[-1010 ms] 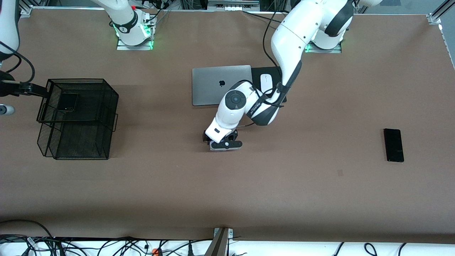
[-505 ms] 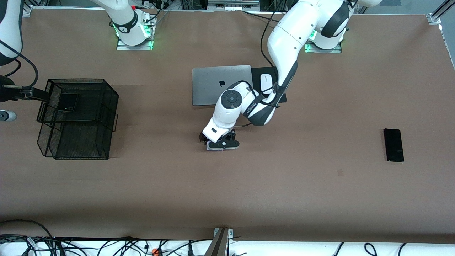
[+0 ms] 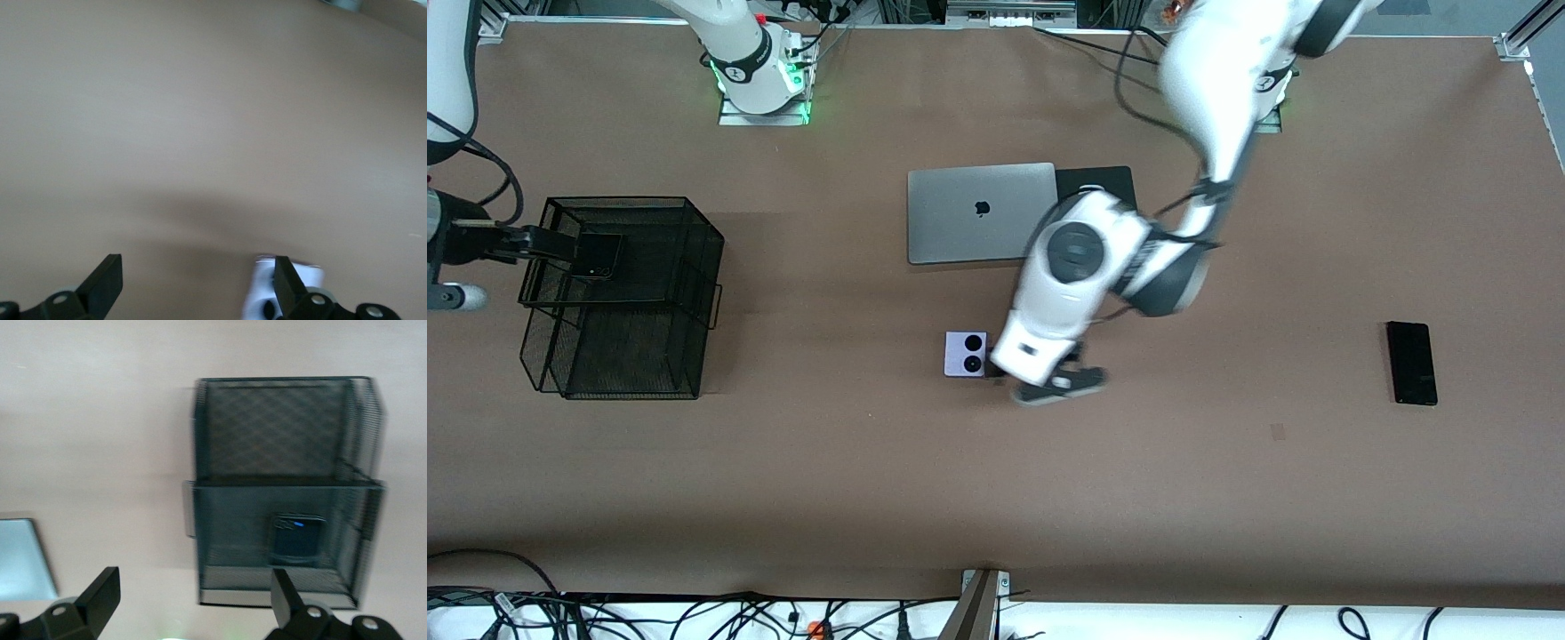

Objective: Place phones with both arms
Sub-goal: 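Grasp the white phone with the right gripper while the left gripper withdraws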

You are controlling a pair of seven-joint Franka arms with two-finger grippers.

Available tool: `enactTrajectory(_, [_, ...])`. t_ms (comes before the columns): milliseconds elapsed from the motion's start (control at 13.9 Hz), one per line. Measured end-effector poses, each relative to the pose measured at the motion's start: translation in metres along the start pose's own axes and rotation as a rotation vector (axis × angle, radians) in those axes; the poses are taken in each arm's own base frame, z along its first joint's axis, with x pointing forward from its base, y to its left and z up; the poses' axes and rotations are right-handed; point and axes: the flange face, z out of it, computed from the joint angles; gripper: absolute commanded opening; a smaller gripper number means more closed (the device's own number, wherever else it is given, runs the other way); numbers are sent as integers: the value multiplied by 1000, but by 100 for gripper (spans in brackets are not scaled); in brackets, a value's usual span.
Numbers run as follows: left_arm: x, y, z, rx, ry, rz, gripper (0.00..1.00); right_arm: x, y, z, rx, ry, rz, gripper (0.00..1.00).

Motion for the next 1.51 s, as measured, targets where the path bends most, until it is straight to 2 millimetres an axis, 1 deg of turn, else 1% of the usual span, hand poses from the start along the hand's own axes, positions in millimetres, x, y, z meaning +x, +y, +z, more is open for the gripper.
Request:
enactTrajectory(72, [25,-46,-22,37,-34,9,100,6,-14,8,18,-3,-8,100])
enactTrajectory(144, [48,-93,-38,58,-62,24,100,16,-31,16,31,9,-5,100])
enactTrajectory(216, [67,-141,-46,73,-89,46,100,28,-53,27,37,25,5,100])
enactTrajectory(361, [98,-233,-45,83,-135,102,100,51,-103,58,32,52,34,100])
enactTrajectory(577, [135,-362,-35,85,-178,181,100,77,-176,113,26,93,106,100])
enactTrajectory(649, [142,-399,-32,112,-186,204,100,82,-198,131,24,103,145,100])
enactTrajectory(721, [145,-431,-28,141,-198,222,100,86,-223,149,19,119,178,100])
enactTrajectory(794, [148,-456,-20,155,-208,233,100,88,-249,167,15,141,200,100])
enactTrajectory(866, [149,-477,-9,158,-211,245,100,88,-276,186,11,160,214,100])
enactTrajectory(1082, [148,-524,40,150,-191,265,100,83,-351,251,-3,189,239,100])
enactTrajectory(1154, [146,-539,56,146,-184,274,100,80,-374,271,-3,205,253,100])
enactTrajectory(1299, [146,-576,80,138,-161,303,100,72,-410,305,6,248,264,100])
enactTrajectory(1443, [147,-610,98,134,-136,328,100,65,-434,333,19,289,260,100])
enactTrajectory(1515, [146,-622,105,132,-131,328,100,61,-445,346,23,304,250,100])
